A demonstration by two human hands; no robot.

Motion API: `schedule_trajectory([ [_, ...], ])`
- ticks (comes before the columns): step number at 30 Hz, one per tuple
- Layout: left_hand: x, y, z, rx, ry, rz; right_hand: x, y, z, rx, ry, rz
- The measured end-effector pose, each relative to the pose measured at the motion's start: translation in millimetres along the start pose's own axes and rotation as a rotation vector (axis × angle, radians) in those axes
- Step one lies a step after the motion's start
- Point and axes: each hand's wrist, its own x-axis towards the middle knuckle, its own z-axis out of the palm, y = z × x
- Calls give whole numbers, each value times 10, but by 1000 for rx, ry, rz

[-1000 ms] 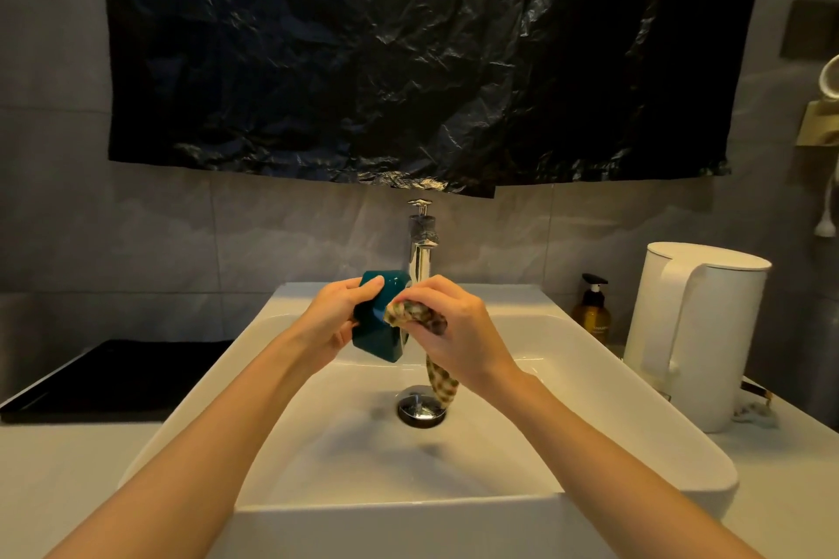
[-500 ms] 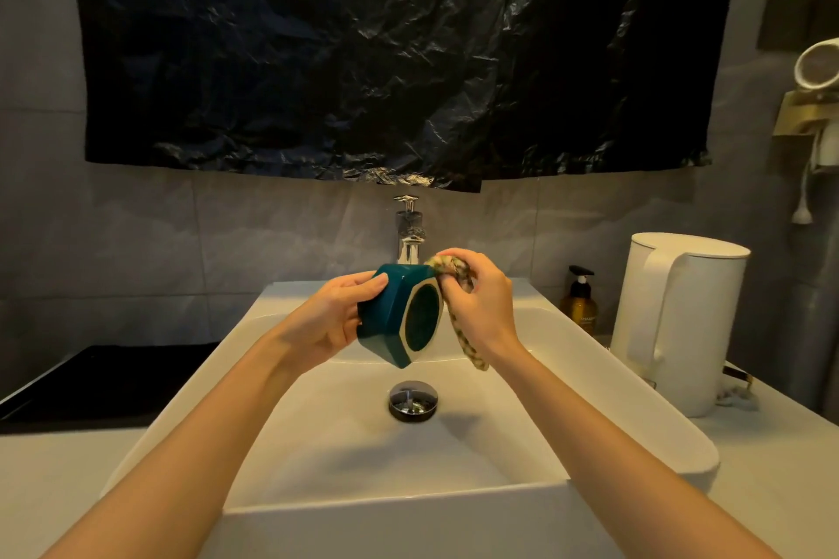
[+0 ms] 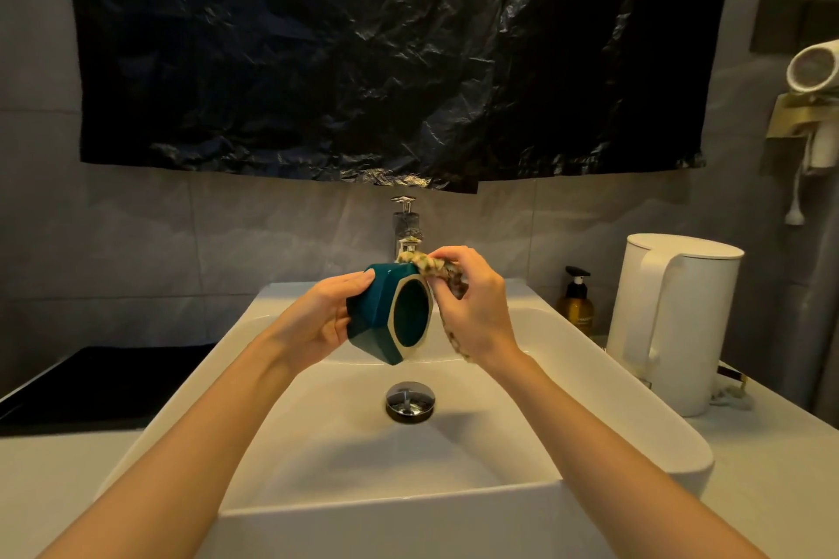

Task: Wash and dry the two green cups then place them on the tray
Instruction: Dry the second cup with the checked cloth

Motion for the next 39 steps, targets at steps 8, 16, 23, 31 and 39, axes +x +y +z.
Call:
schedule_trajectory([
  [8,-8,4,10,14,-4,-24,-27,-68,6,-24,-64,-210],
  [16,-39,27,2,-48,-1,2,-14,64,-12,-81,-75,35],
  [23,-23,49,-62,-150,1,-6,-12,36,-36,-57,-74,17],
  [31,-41,29,-6,-118,8,-16,-19,31,-19,-20,-103,-4],
  [39,-17,47,-70,-341,65,-67,-15,13,-14,82,-205,261],
])
